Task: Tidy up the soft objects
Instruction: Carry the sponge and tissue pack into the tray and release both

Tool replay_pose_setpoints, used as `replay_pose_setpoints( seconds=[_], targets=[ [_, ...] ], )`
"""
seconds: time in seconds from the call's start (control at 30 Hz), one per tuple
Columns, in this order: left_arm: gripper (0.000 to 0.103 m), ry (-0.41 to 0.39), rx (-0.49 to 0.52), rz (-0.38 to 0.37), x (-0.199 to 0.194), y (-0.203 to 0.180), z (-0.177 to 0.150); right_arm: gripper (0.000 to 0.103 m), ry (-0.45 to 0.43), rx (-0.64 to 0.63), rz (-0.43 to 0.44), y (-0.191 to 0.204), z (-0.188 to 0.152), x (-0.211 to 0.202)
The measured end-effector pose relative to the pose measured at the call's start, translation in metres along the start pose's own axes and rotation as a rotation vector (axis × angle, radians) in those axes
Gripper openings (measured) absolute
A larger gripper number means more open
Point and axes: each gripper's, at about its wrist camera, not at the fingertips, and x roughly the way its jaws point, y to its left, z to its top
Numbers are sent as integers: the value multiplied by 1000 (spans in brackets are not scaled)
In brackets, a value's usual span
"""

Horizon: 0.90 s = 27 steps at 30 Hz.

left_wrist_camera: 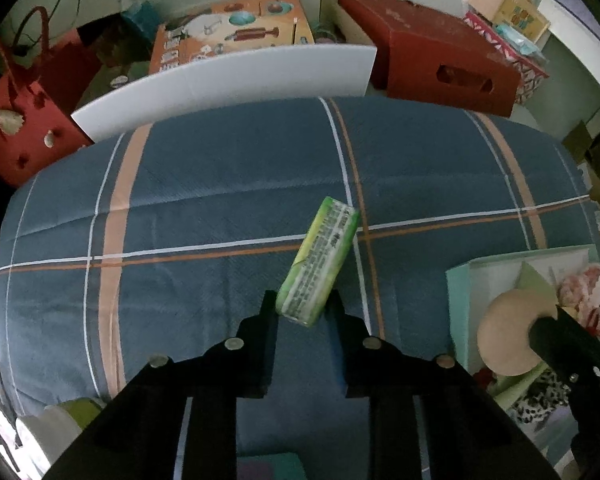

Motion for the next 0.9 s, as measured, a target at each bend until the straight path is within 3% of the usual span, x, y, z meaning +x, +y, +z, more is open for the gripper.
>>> replay_pose_setpoints(
  seconds=[0.43, 0.9],
  targets=[
    [24, -163, -20, -100, -78, -20, -44, 17, -45, 19, -14, -15, -23, -38],
    [24, -240, 50, -196, -110, -64, -106, 17, -151, 34, -100, -46, -58, -104]
  ],
)
